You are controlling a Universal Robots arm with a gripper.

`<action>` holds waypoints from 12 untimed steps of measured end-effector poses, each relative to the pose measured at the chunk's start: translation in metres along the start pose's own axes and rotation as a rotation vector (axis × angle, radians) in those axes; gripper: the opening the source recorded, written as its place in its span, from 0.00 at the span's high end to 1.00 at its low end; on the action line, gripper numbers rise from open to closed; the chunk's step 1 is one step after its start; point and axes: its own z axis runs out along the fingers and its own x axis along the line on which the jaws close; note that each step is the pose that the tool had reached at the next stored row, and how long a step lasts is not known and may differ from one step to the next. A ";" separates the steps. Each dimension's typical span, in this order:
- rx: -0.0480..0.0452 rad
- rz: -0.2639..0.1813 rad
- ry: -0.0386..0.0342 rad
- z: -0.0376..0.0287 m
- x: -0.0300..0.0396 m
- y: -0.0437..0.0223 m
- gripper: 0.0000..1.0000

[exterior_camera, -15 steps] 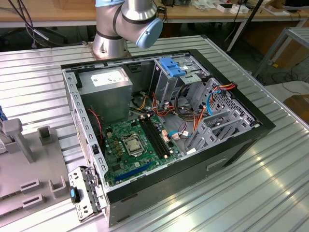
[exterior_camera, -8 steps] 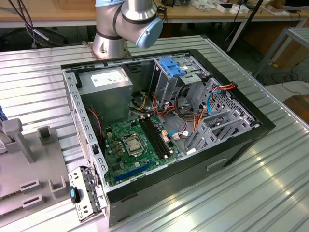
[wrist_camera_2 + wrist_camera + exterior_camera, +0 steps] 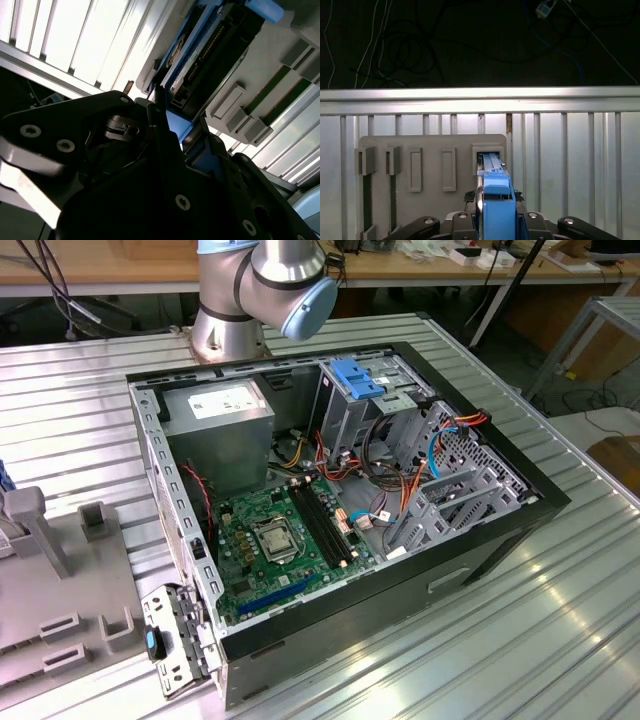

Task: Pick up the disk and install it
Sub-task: 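Pick up the disk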

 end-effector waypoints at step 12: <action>-0.0001 -0.011 0.0001 0.0000 0.0000 0.0000 0.63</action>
